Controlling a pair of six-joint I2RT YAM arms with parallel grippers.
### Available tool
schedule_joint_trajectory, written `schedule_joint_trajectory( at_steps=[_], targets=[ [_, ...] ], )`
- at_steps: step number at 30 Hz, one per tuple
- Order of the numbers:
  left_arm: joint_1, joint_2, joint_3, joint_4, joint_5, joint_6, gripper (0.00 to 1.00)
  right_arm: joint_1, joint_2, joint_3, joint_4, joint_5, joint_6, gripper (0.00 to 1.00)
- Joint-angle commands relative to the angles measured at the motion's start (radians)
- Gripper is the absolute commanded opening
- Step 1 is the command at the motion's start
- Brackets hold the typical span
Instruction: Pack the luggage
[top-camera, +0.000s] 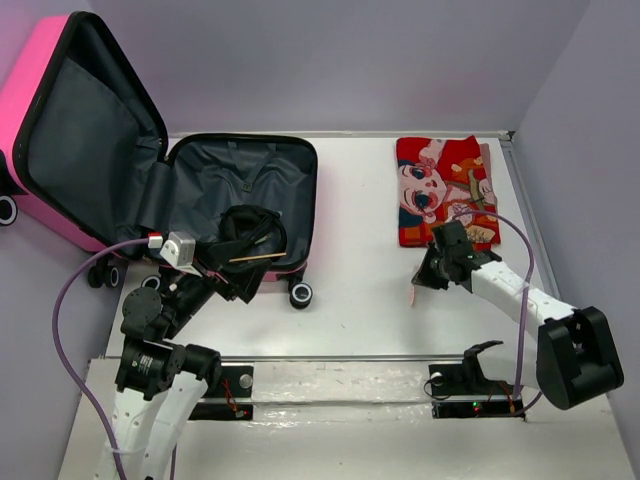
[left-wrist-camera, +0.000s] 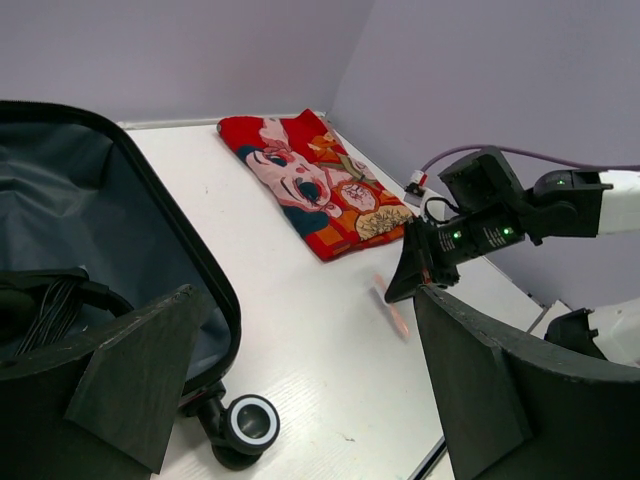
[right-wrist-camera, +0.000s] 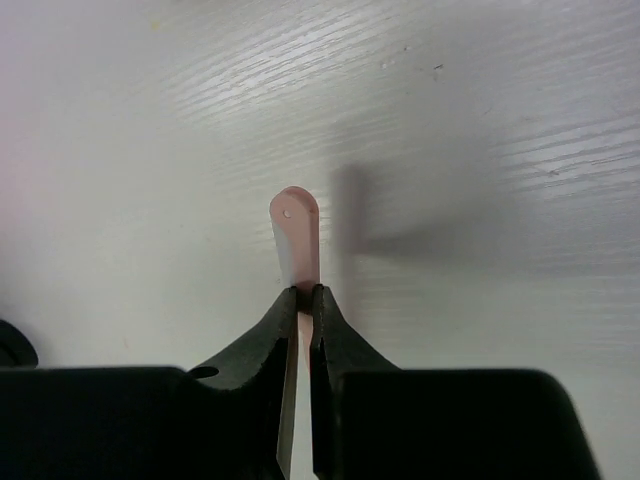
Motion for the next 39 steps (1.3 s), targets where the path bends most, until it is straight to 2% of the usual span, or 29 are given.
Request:
schedule_joint_trajectory(
  at_steps=[1, 5, 7, 9, 14, 21, 22, 23, 24, 25, 27, 30, 35, 36, 39],
  targets=[
    [-0.004, 0.002, 0.003, 0.035, 0.01, 0.004, 0.99, 0.029, -0.03, 0.022, -0.004, -0.031, 0.002, 0.07],
    [-0.004, 0.01, 0.003, 0.035, 0.011, 0.002, 0.99, 0.09, -0.044, 0.07, -0.003, -0.051, 0.021, 0.07],
    [-0.004, 0.011, 0.001, 0.036, 0.014, 0.002, 0.99, 0.162, -0.013, 0.123, -0.006, -0.063, 0.024, 0.07],
    [-0.002, 0.016, 0.001, 0.036, 0.013, 0.002, 0.99, 0.252, 0.028, 0.253, -0.021, -0.042, 0.024, 0.07],
    [0.001, 0.029, 0.001, 0.038, 0.014, 0.002, 0.99, 0.346, 0.183, 0.546, -0.016, -0.055, -0.004, 0.07],
    [0.007, 0.045, 0.003, 0.039, 0.023, 0.004, 0.99, 0.447, 0.527, 1.037, -0.013, -0.173, -0.05, 0.07],
    [0.01, 0.048, 0.001, 0.039, 0.022, 0.004, 0.99, 0.447, 0.618, 1.094, -0.015, -0.18, -0.054, 0.13],
    [0.011, 0.054, 0.001, 0.039, 0.017, 0.004, 0.99, 0.447, 0.656, 1.189, -0.032, -0.193, -0.067, 0.24],
    [0.013, 0.056, 0.001, 0.039, 0.017, 0.004, 0.99, 0.447, 0.682, 1.222, -0.041, -0.194, -0.076, 0.36],
    [0.013, 0.059, 0.001, 0.036, 0.01, 0.004, 0.99, 0.447, 0.699, 1.242, -0.049, -0.154, -0.093, 0.55],
    [0.013, 0.066, 0.001, 0.036, 0.0, 0.001, 0.99, 0.431, 0.678, 1.214, -0.05, -0.118, -0.122, 0.66],
    [0.013, 0.079, 0.0, 0.036, -0.007, -0.002, 0.99, 0.35, 0.576, 1.083, -0.044, -0.085, -0.128, 0.66],
    [0.014, 0.091, -0.002, 0.039, 0.0, -0.004, 0.99, 0.144, 0.434, 0.825, -0.076, 0.225, -0.197, 0.58],
    [0.014, 0.092, -0.002, 0.039, 0.002, -0.004, 0.99, 0.122, 0.432, 0.781, -0.091, 0.307, -0.212, 0.56],
    [0.019, 0.103, -0.002, 0.041, 0.005, -0.005, 0.99, 0.067, 0.504, 0.772, -0.168, 0.369, -0.292, 0.5]
  ],
)
